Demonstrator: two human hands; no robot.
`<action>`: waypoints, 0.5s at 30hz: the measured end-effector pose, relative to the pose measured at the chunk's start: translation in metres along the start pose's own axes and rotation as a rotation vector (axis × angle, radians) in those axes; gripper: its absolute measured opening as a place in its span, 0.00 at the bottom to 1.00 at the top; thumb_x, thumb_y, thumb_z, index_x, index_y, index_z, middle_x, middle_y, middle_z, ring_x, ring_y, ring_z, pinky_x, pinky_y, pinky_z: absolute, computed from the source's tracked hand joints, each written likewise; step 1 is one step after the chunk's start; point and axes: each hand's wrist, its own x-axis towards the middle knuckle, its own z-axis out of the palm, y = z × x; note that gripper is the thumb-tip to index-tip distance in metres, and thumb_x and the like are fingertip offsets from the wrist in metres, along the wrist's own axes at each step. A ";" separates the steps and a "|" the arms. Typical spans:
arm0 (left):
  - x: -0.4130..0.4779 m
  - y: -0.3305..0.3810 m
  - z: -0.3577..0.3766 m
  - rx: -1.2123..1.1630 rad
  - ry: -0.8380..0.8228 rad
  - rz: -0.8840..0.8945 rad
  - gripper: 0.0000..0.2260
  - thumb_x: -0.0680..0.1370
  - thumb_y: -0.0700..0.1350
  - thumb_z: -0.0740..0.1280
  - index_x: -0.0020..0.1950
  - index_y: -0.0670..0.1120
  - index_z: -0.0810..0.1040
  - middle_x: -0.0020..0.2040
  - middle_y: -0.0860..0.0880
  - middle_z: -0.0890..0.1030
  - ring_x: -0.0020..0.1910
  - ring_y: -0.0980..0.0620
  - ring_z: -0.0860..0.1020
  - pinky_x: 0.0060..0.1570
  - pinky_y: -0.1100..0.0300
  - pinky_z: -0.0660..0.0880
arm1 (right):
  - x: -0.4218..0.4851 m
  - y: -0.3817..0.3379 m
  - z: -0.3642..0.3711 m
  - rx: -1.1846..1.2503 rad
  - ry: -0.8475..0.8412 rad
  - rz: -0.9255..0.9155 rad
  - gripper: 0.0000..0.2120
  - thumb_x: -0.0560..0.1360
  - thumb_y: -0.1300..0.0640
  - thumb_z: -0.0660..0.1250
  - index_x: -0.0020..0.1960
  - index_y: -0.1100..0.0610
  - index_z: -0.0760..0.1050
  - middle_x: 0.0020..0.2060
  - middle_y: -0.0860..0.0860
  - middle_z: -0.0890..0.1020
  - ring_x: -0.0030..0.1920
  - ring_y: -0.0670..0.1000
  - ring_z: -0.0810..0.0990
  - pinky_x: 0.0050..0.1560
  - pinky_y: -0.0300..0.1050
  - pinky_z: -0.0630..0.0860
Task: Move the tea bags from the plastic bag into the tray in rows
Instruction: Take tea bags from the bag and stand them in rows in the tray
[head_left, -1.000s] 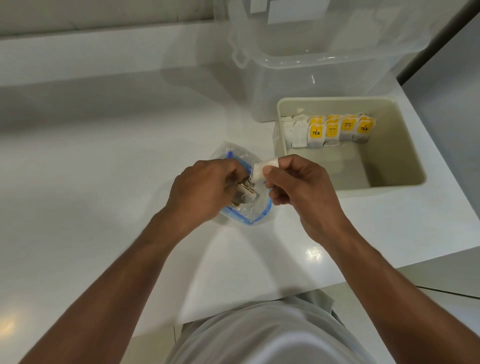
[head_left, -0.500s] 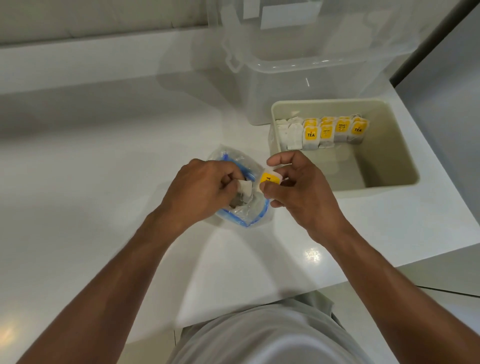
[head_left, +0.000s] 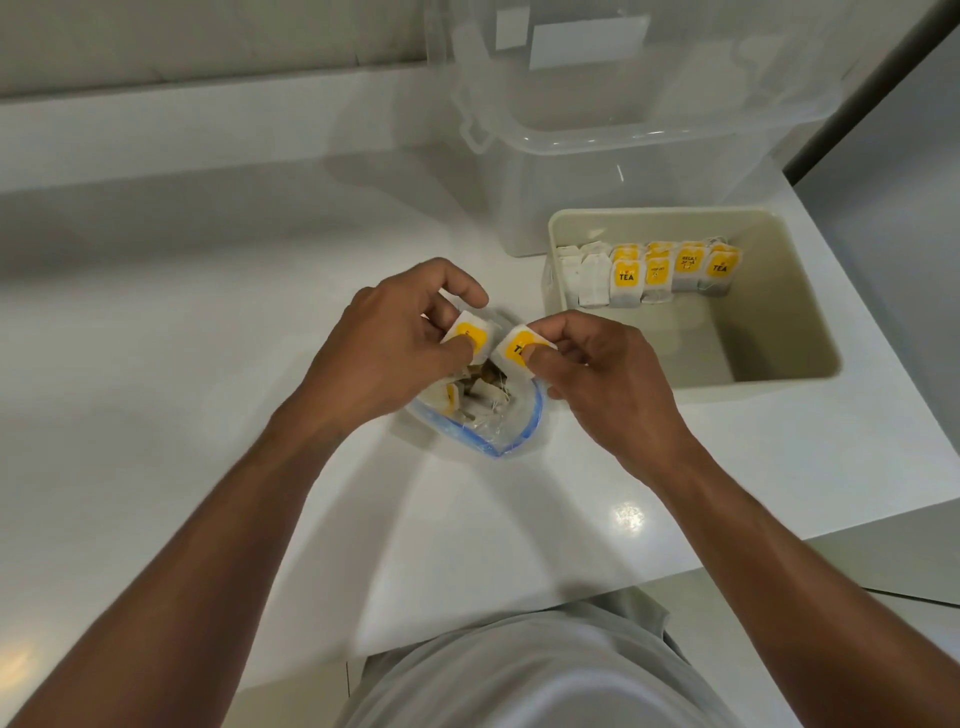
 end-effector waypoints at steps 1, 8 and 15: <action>0.001 0.001 -0.001 -0.019 0.003 -0.004 0.14 0.73 0.42 0.73 0.51 0.59 0.78 0.39 0.53 0.79 0.32 0.55 0.78 0.38 0.56 0.75 | 0.000 0.000 -0.001 -0.026 0.005 -0.007 0.06 0.76 0.49 0.69 0.50 0.48 0.83 0.37 0.43 0.84 0.41 0.44 0.82 0.50 0.52 0.81; 0.006 0.002 -0.004 0.091 0.031 0.020 0.16 0.76 0.41 0.69 0.57 0.61 0.77 0.45 0.58 0.80 0.39 0.60 0.78 0.40 0.64 0.73 | -0.001 -0.003 -0.009 -0.035 -0.074 -0.048 0.03 0.76 0.51 0.68 0.47 0.49 0.80 0.37 0.44 0.83 0.41 0.45 0.82 0.49 0.50 0.80; 0.006 -0.003 0.005 -0.199 -0.084 -0.032 0.09 0.78 0.40 0.70 0.53 0.53 0.83 0.46 0.49 0.84 0.47 0.50 0.83 0.52 0.47 0.81 | 0.003 -0.010 -0.008 0.137 -0.301 -0.007 0.02 0.75 0.57 0.72 0.47 0.52 0.82 0.38 0.49 0.84 0.38 0.47 0.83 0.43 0.44 0.80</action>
